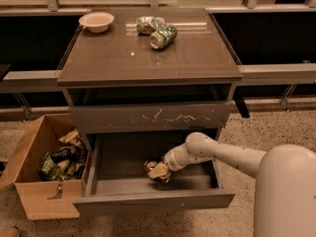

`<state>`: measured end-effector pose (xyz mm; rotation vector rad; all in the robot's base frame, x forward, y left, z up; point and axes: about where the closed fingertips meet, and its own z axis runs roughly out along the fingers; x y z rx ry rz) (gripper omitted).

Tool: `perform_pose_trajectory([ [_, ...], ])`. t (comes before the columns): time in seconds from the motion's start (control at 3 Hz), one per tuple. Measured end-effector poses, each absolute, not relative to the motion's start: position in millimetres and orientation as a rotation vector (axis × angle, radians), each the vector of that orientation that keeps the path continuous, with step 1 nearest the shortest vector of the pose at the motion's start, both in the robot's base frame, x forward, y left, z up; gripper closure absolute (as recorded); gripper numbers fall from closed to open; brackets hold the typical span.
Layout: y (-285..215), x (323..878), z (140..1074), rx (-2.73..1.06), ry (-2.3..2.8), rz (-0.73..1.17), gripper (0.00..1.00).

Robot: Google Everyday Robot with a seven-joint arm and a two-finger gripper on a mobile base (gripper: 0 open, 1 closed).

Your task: Place orange can into middle drawer

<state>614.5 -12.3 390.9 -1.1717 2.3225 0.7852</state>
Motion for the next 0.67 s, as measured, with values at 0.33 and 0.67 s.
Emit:
perform_pose_trajectory([
  [0.33, -21.0, 609.2, 405.3, -1.144, 2.266, 0.834, 0.00],
  [0.67, -40.6, 596.4, 443.2, -1.160, 2.198, 0.868, 0.00],
])
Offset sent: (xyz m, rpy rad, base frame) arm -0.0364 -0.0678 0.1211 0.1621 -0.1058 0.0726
